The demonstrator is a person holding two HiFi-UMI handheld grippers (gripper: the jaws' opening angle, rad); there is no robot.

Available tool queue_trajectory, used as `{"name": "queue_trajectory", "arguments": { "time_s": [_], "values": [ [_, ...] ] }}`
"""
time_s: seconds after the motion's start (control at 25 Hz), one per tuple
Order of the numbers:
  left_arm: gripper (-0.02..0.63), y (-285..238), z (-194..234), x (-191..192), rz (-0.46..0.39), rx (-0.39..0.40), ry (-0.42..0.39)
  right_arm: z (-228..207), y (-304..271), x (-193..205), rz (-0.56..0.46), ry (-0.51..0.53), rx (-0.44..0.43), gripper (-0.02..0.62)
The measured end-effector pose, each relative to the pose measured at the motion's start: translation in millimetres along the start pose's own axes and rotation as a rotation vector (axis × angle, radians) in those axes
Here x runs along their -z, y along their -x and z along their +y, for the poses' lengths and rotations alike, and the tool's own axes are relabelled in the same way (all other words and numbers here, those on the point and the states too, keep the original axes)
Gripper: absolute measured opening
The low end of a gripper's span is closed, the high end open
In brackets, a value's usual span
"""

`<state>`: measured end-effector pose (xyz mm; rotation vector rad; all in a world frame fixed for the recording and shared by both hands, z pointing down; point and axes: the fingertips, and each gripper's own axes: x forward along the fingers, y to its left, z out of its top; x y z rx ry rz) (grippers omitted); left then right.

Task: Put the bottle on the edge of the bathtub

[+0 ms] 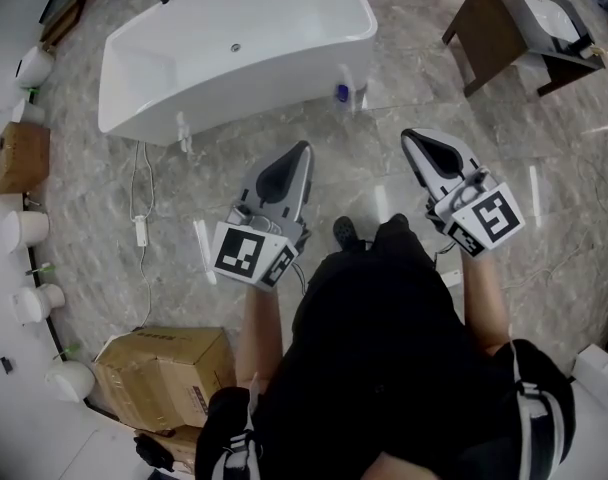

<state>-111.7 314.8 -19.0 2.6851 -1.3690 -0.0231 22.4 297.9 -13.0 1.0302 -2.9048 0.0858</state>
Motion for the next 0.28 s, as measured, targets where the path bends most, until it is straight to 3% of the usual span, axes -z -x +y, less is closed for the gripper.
{"name": "queue_trajectory", "arguments": {
  "time_s": [0.28],
  "values": [
    [0.009,8.8,-5.9,0.6,-0.006,-0.008,0.004,6.2,8.0,-2.6,-0.013,0.008,0.006,0.012]
  ]
}}
